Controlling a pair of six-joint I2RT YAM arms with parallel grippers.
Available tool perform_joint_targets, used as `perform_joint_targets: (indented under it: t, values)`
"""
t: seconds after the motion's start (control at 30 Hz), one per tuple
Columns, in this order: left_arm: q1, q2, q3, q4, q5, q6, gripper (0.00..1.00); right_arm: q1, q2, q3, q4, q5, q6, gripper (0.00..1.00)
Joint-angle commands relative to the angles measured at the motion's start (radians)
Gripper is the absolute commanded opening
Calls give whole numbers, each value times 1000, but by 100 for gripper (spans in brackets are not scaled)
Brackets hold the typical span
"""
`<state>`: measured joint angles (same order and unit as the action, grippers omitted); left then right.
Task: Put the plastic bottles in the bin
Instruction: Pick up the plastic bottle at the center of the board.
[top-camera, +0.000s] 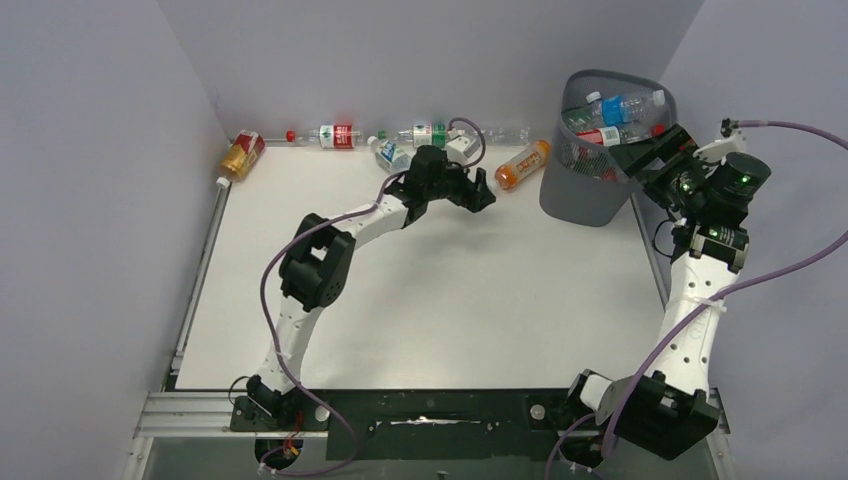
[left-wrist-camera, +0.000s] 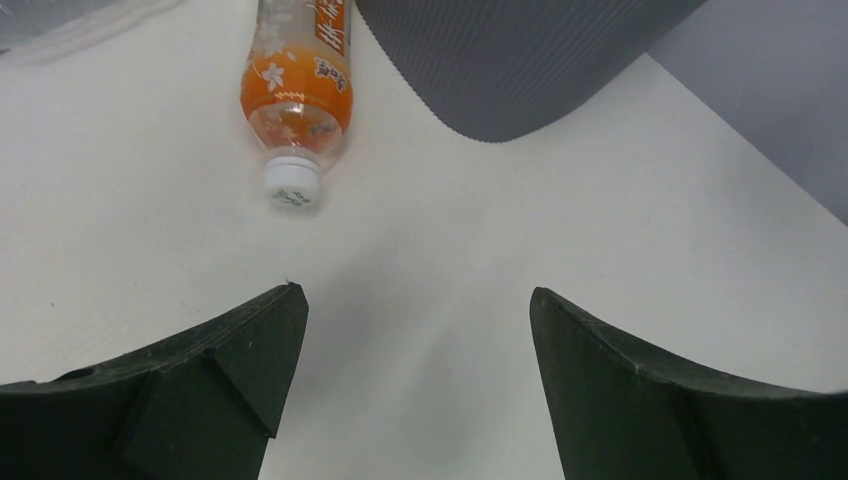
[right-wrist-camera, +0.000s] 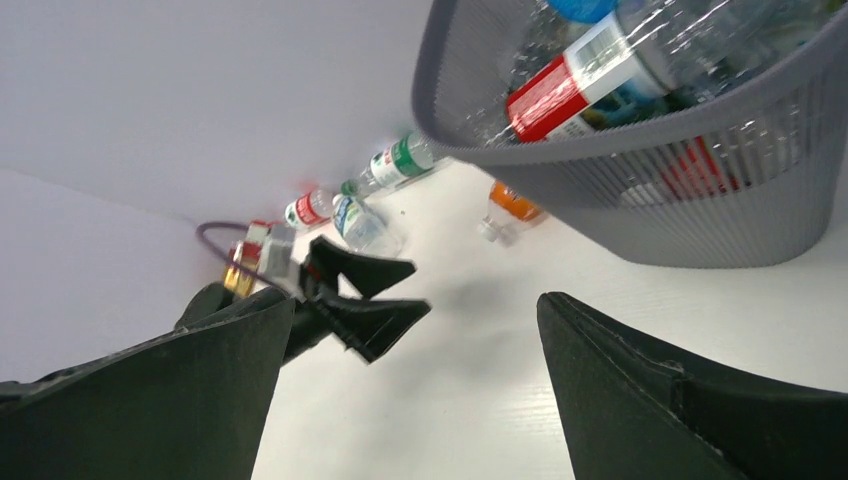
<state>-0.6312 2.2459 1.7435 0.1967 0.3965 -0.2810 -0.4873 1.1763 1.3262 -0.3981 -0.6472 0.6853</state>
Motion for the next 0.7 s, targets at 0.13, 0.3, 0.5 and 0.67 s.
perform_joint_targets:
  t: [0.13, 0.3, 0.5, 0.67]
  values:
    - [-17, 201, 276, 19, -74, 238, 74, 113, -95, -68, -57, 41, -48, 98]
    - [-21, 333, 437, -4, -91, 257, 70, 118, -100, -39, -153, 80, -122, 98]
    - [-14, 481, 618, -17, -101, 263, 69, 137, -82, -42, -166, 91, -127, 98]
    - [-5, 529, 657, 31, -109, 238, 69, 145, -70, -48, -161, 96, -128, 98]
